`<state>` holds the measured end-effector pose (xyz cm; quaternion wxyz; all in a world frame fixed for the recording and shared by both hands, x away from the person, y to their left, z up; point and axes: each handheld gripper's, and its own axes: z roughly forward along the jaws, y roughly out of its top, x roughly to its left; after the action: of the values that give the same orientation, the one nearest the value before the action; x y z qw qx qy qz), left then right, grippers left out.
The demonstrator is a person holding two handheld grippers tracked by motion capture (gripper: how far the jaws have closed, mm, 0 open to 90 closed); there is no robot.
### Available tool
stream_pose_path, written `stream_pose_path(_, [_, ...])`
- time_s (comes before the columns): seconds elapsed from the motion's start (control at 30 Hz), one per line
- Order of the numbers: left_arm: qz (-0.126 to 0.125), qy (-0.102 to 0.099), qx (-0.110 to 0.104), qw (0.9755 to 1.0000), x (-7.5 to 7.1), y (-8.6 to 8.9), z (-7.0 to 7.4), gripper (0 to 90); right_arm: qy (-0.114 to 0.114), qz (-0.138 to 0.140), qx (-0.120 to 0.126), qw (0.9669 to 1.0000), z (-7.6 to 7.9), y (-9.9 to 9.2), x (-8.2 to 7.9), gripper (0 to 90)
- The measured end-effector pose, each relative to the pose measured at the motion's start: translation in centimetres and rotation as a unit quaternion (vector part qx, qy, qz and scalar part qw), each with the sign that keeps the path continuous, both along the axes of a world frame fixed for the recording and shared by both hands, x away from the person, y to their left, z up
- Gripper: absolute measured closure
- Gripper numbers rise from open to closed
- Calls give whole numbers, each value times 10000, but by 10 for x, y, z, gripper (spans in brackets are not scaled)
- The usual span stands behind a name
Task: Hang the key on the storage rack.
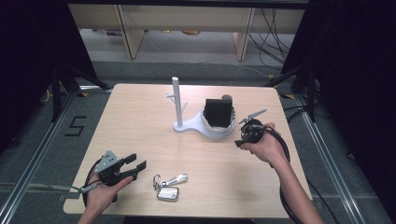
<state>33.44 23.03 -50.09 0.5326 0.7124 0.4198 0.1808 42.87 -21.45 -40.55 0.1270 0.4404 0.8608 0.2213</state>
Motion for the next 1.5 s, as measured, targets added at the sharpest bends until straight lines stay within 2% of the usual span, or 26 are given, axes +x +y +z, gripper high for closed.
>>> stream_pose_path(0.03, [-156, -28, -77, 9998, 0, -3, 1, 433, 32, 20, -22, 10000, -8, -1, -8, 598])
stream_pose_path(0.13, [-305, 59, -145, 9994, -1, -8, 4, 437, 107, -42, 6, 9999, -16, -2, -15, 613])
stream_pose_path(0.17, [-296, 205, -154, 9992, -2, -11, 5, 461, 152, -21, 68, 9999, -22, -2, -22, 607])
stream_pose_path(0.27, [-267, 346, -152, 9989, -3, -14, 6, 487, 171, -24, 31, 9998, -27, -1, -28, 592])
stream_pose_path(0.43, [-321, 686, 25, 9971, -13, -23, 10, 527, 212, -3, 75, 9997, -38, 2, -38, 578])
stream_pose_path(0.5, [-341, 901, 95, 9953, -17, -28, 9, 539, 269, -77, 85, 9996, -40, 3, -41, 578])
stream_pose_path(0.53, [-341, 901, 95, 9953, -17, -28, 9, 546, 269, -77, 85, 9996, -40, 3, -41, 578])
stream_pose_path(0.57, [-377, 989, 129, 9943, -18, -30, 8, 546, 300, -109, 77, 9995, -39, 5, -42, 579])
stream_pose_path(0.6, [-334, 1183, 119, 9923, -19, -33, 6, 558, 342, -148, 82, 9993, -37, 7, -43, 578])
stream_pose_path(0.63, [-334, 1183, 119, 9923, -19, -33, 6, 562, 342, -148, 82, 9993, -37, 7, -43, 578])
stream_pose_path(0.67, [-245, 1330, 246, 9905, -20, -35, 3, 569, 398, -125, 92, 9991, -34, 11, -45, 576])
stream_pose_path(0.7, [-245, 1330, 246, 9905, -20, -35, 3, 570, 406, -108, 112, 9991, -33, 12, -45, 574])
stream_pose_path(0.73, [-156, 1534, 315, 9875, -20, -36, -1, 570, 453, -129, 102, 9988, -32, 14, -46, 570])
stream_pose_path(0.77, [-156, 1534, 315, 9875, -20, -36, -1, 567, 453, -129, 102, 9988, -32, 14, -46, 570])
stream_pose_path(0.8, [-211, 1655, 420, 9851, -19, -35, -2, 557, 451, -44, 127, 9989, -33, 17, -47, 559])
stream_pose_path(0.83, [-136, 1695, 320, 9849, -19, -37, -4, 548, 451, -44, 127, 9989, -33, 17, -47, 559])
stream_pose_path(0.87, [-85, 1774, 345, 9835, -19, -38, -5, 548, 474, -39, 142, 9988, -33, 18, -48, 557])
stream_pose_path(0.9, [-171, 1840, 500, 9815, -19, -37, -5, 536, 491, -71, 155, 9986, -33, 19, -48, 555])
stream_pose_path(0.93, [-116, 1895, 464, 9807, -18, -39, -7, 518, 479, -41, 175, 9987, -34, 20, -49, 551])
stream_pose_path(1.1, [-85, 1981, 580, 9784, -15, -42, -10, 509, 586, -110, 157, 9981, -37, 23, -50, 543])
stream_pose_path(1.13, [-105, 1999, 579, 9780, -14, -44, -11, 512, 572, -31, 180, 9982, -38, 24, -50, 540])
stream_pose_path(1.2, [-87, 2004, 563, 9781, -13, -45, -11, 514, 616, -9, 191, 9979, -38, 25, -51, 538])
stream_pose_path(1.23, [-128, 1997, 640, 9777, -12, -45, -11, 514, 608, -1, 163, 9980, -38, 25, -51, 536])
stream_pose_path(1.27, [-64, 1977, 572, 9786, -12, -47, -12, 514, 577, -45, 168, 9982, -36, 27, -51, 533])
stream_pose_path(1.4, [-77, 1988, 593, 9782, -11, -49, -12, 524, 569, -8, 205, 9982, -33, 28, -51, 530])
stream_pose_path(1.5, [-154, 1930, 701, 9786, -13, -52, -12, 534, 542, 74, 182, 9983, -32, 28, -51, 528])
